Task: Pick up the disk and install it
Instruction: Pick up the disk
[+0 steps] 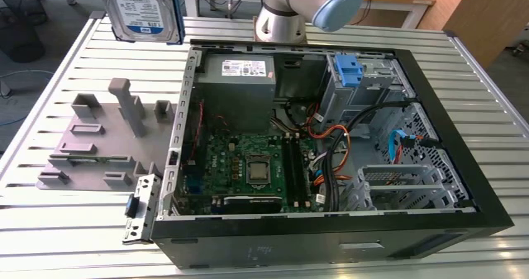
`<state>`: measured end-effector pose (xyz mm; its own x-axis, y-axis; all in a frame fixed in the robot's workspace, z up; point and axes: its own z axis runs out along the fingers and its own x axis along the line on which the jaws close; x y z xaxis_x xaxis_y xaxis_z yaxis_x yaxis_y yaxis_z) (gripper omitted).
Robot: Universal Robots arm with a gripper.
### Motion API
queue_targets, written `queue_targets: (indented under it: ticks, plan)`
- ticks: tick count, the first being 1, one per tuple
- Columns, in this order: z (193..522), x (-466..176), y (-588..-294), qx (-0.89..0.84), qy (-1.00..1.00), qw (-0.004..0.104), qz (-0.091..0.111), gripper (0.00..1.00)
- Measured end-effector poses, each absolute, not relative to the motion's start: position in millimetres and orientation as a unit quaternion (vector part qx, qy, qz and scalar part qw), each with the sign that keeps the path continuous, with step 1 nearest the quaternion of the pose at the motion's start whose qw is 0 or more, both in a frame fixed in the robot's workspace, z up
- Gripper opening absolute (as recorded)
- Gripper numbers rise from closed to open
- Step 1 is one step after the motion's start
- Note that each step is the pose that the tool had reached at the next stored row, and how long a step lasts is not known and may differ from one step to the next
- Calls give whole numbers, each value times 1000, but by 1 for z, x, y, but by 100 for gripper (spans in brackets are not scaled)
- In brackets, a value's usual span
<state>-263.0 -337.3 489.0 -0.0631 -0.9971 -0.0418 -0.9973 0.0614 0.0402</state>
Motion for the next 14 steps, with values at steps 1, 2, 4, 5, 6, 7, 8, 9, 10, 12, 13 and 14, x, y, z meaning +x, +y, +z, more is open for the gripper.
queue_targets:
  ticks: [1,2,4,5,6,7,8,9,10,12,13,14]
  plan:
    - [489,-263,-337,-684,729,1,29,35]
    - [489,-263,-337,-684,729,1,29,35]
    - [489,-263,-337,-684,728,1,29,35]
    - [489,-263,-337,-684,728,1,29,35]
    - [489,-263,-337,-684,728,1,29,35]
    - [489,-262,-337,-684,728,1,29,35]
    - [489,-262,-337,-685,728,1,29,35]
    - [489,-261,-337,-684,728,1,29,35]
    - [489,-259,-337,-684,728,1,29,35]
    - [489,-256,-337,-684,728,1,29,35]
    - [489,-255,-337,-684,728,1,29,35]
    - [489,-253,-337,-684,728,1,29,35]
